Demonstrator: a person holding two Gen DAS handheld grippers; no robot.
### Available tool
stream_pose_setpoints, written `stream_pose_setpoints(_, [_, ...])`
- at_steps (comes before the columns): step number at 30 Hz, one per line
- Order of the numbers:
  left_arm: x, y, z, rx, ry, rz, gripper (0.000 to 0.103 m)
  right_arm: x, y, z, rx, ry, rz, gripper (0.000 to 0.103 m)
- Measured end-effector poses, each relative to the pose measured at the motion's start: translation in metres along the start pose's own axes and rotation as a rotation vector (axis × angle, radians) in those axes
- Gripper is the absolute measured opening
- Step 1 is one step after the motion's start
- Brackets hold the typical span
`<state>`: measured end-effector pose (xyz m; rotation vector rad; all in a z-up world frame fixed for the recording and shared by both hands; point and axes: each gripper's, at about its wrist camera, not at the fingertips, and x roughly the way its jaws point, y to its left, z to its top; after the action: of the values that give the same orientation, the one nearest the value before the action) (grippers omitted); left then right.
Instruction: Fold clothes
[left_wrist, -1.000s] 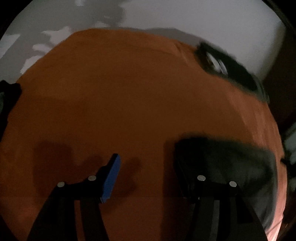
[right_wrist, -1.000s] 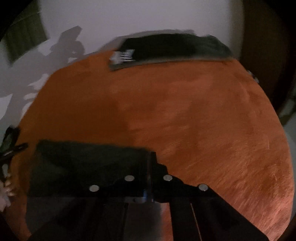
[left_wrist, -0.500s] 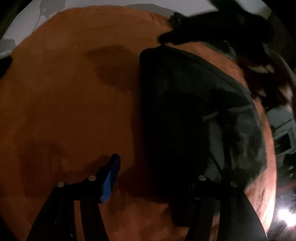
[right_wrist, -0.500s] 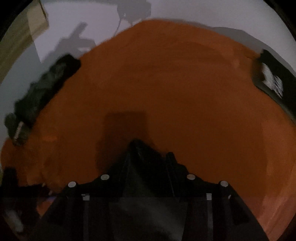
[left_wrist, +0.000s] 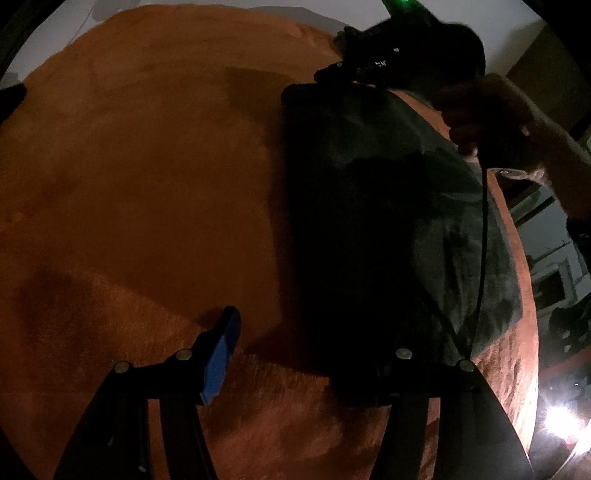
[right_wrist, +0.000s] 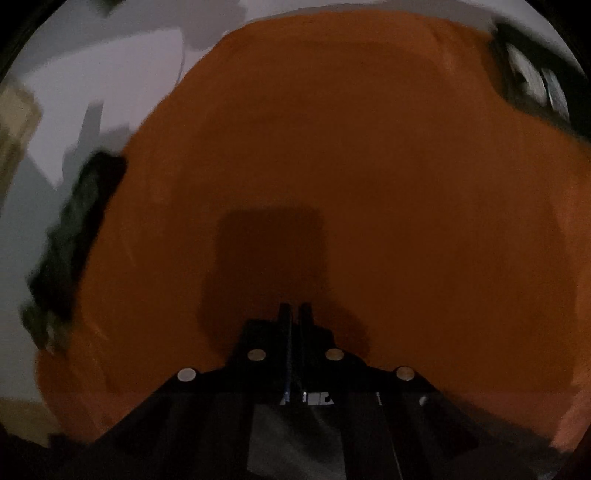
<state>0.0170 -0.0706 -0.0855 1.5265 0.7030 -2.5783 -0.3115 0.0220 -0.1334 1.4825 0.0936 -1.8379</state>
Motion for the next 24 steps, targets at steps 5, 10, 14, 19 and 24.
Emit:
stream_pose_setpoints(5, [-0.001, 0.004, -0.009, -0.019, 0.004, -0.026, 0.061, -0.01, -0.007, -0.003, -0.021, -0.065, 0.061, 0.003])
stream_pose_setpoints(10, [-0.003, 0.006, -0.016, -0.021, 0.014, -0.038, 0.061, -0.068, -0.014, -0.032, -0.04, -0.236, 0.101, 0.013])
stream_pose_setpoints(14, [0.002, 0.008, -0.004, -0.009, 0.017, -0.02, 0.061, -0.074, -0.022, -0.063, -0.02, -0.218, 0.148, 0.013])
stream_pose_setpoints(19, [0.011, 0.0, 0.014, -0.001, 0.017, 0.006, 0.061, -0.038, -0.061, -0.051, 0.075, -0.198, 0.019, 0.012])
stream_pose_setpoints(24, [0.018, -0.004, 0.043, -0.023, 0.02, -0.004, 0.061, -0.052, -0.083, -0.043, 0.152, -0.254, -0.007, 0.012])
